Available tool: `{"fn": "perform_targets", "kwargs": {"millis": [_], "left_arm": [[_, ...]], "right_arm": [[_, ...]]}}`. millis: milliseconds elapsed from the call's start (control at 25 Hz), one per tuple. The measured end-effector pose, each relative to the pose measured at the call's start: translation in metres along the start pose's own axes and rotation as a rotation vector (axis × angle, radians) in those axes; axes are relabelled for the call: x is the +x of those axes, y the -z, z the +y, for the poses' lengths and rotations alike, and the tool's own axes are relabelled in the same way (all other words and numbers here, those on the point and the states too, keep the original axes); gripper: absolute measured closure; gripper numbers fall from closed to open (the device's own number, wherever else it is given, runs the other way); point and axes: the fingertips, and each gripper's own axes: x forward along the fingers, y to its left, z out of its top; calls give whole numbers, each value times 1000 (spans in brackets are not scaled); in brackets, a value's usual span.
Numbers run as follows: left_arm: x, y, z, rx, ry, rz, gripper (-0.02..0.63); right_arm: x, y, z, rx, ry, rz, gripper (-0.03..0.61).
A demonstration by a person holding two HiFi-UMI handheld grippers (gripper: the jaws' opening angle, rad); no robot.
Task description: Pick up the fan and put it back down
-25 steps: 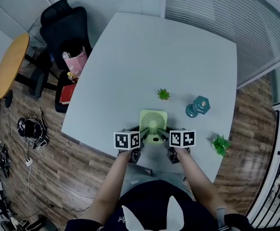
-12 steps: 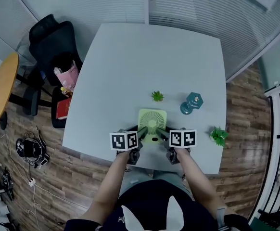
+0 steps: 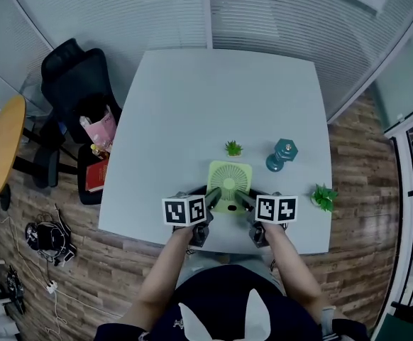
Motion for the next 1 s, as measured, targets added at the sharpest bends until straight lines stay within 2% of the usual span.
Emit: {"fn": "perform_targets", "kwargs": {"millis": [160,480,800,1000], "left_arm": [[-12,-12,-9,27,29,-12,420],[-43,-18,-17,24,88,-27,426],[-62,-4,-14,-29,95,-13,430],[-62,6,-12,-6,80,20,430]], "right_arm": [[-11,-8,13,0,10,-38,397],[-29,-9,42,-4,-4,-81,405],[-34,11,55,31,-4,-84,403],[-35,21,55,42,34,-91,403]]}}
